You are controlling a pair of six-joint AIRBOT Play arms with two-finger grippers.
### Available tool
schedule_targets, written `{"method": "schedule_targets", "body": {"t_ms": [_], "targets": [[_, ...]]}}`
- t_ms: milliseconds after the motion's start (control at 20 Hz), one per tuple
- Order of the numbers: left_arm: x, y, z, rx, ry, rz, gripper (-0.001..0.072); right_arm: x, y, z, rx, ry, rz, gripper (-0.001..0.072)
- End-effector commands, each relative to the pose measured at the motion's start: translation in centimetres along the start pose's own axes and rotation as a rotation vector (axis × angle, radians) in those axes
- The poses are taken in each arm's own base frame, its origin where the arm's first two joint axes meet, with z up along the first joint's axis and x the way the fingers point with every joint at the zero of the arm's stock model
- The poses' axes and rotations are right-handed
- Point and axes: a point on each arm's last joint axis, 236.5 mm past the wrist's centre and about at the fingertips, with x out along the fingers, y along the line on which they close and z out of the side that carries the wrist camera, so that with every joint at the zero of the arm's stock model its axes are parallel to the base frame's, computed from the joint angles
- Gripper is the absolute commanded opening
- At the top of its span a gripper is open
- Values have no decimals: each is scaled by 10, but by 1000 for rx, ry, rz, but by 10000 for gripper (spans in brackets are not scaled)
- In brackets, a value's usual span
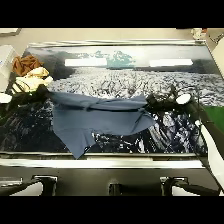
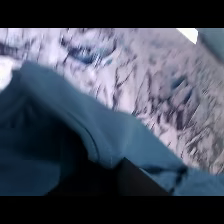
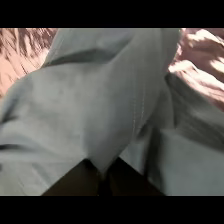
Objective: Fold the clothes and pants, and hang the long-sleeved shirts on hangers.
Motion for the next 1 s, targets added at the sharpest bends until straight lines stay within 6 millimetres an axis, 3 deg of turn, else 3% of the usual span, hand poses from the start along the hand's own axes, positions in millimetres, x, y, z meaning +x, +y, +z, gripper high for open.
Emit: {"method": "schedule_targets", "body": {"t_ms": [0,100,200,250,350,450,500,550,650,950], "targets": [[22,20,-38,-79,168,13,145,5,8,21,-25,-47,55,195],[4,35,-33,-50,211,31,706,-26,2,45,-80,-51,38,542],[-29,78,-33,-16,302,119,718,-63,-34,61,-63,-11,-39,571],[-44,101,-41,-39,357,166,717,-77,-60,56,-24,41,-88,571],[-67,138,-73,-108,487,232,716,-93,-112,34,10,153,-216,572],[-67,155,-110,-174,567,234,714,-90,-137,10,11,236,-284,573],[-61,157,-128,-200,591,218,695,-84,-140,0,12,262,-280,574],[-53,153,-141,-206,597,178,586,-79,-139,-6,10,278,-273,574],[-36,142,-154,-216,573,110,562,-75,-136,-13,-10,296,-266,573],[-5,135,-146,-150,463,122,560,-70,-124,-12,-33,289,-217,572]]}}
